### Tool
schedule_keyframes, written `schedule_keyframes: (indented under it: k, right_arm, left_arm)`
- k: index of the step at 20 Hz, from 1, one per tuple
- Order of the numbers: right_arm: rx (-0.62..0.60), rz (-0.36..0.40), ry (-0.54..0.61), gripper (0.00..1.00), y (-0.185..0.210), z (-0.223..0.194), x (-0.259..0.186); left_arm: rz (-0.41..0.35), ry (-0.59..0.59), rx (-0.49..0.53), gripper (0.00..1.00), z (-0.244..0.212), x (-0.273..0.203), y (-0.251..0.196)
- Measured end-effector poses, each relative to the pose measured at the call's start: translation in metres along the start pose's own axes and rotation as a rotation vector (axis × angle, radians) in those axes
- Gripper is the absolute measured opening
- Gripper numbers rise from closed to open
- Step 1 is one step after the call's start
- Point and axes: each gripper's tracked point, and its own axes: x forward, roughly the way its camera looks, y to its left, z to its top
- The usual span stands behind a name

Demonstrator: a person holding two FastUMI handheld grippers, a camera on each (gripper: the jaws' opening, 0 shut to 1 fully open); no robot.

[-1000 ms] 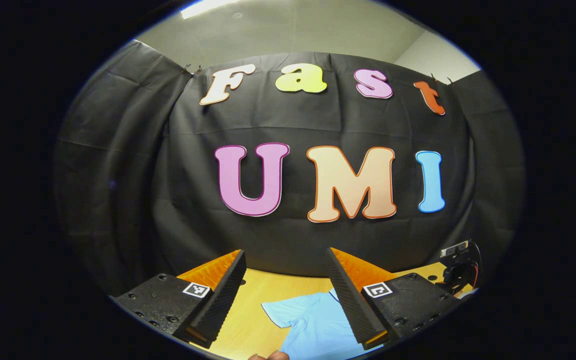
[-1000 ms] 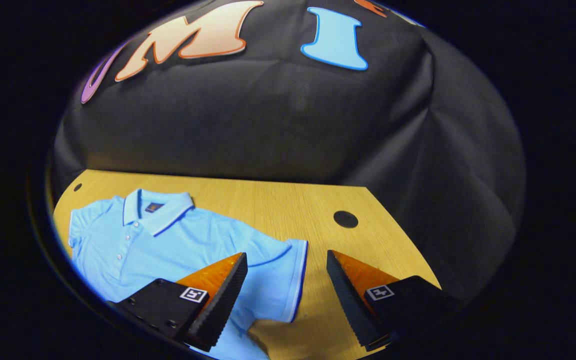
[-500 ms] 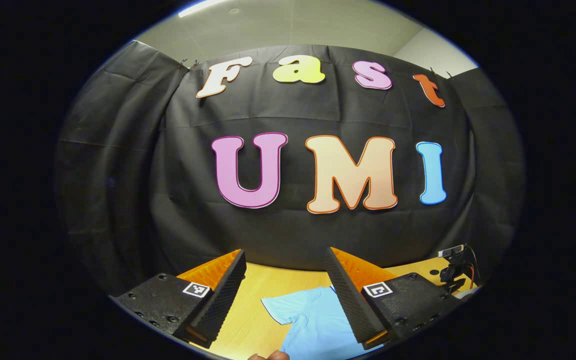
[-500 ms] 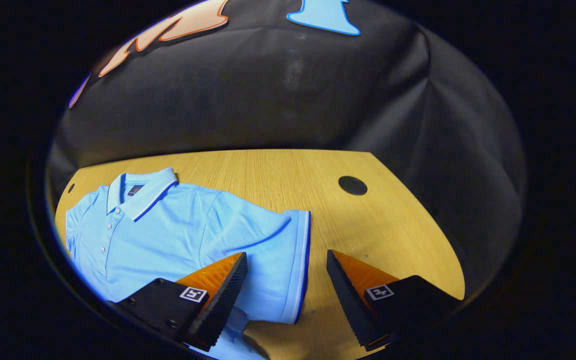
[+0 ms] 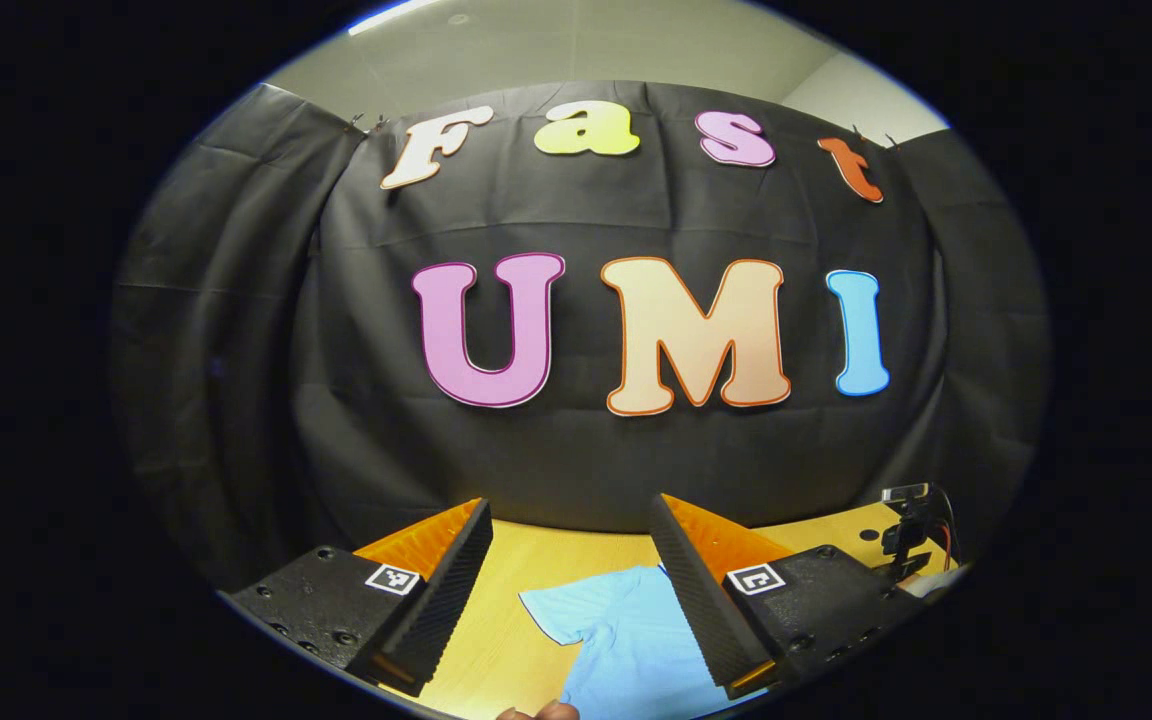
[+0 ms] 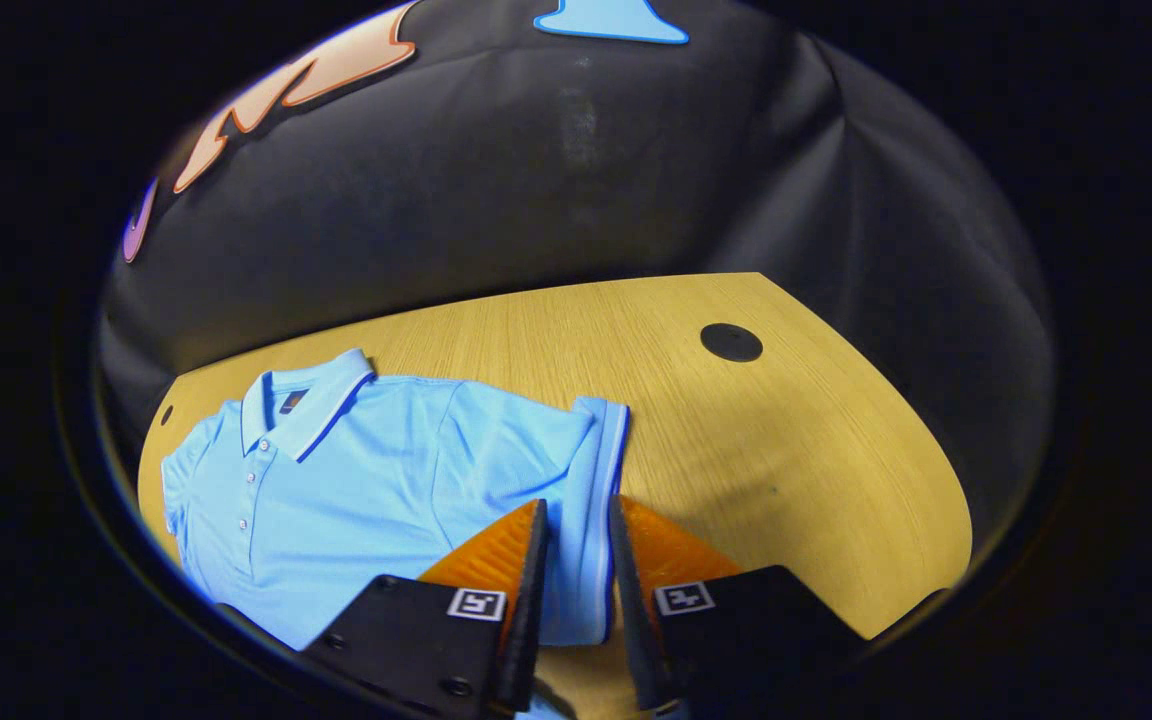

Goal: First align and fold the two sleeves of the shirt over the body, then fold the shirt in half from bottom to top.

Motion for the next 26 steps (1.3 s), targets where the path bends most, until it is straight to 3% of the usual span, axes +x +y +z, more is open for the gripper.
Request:
schedule_keyframes:
  k: [2, 4, 5, 13, 24, 25, 26]
  right_arm:
    - [-0.009, -0.001, -0.013, 0.12, 0.004, 0.000, 0.001]
    - [-0.010, -0.030, -0.034, 0.09, 0.001, 0.006, 0.000]
    - [0.015, -0.016, -0.036, 0.00, 0.006, 0.010, -0.004]
    - [0.119, 0.142, -0.114, 0.02, 0.075, 0.042, -0.044]
    - [0.183, 0.258, -0.014, 0.04, 0.172, 0.002, -0.040]
    - [0.196, 0.292, -0.014, 0.08, 0.181, 0.000, -0.045]
    - [0.205, 0.326, -0.030, 0.39, 0.189, 0.008, -0.053]
  left_arm:
    - [0.000, 0.007, 0.002, 0.95, -0.004, 0.000, -0.001]
    - [0.003, 0.015, 0.006, 0.95, -0.007, -0.001, 0.002]
    - [0.006, 0.016, 0.005, 0.95, -0.007, -0.002, 0.004]
    - [0.001, 0.042, -0.046, 0.95, -0.021, 0.005, 0.010]
    - [-0.020, 0.138, -0.052, 0.95, -0.076, 0.021, 0.029]
    - [-0.023, 0.160, -0.059, 0.95, -0.086, 0.025, 0.030]
    - [-0.028, 0.176, -0.070, 0.96, -0.093, 0.029, 0.031]
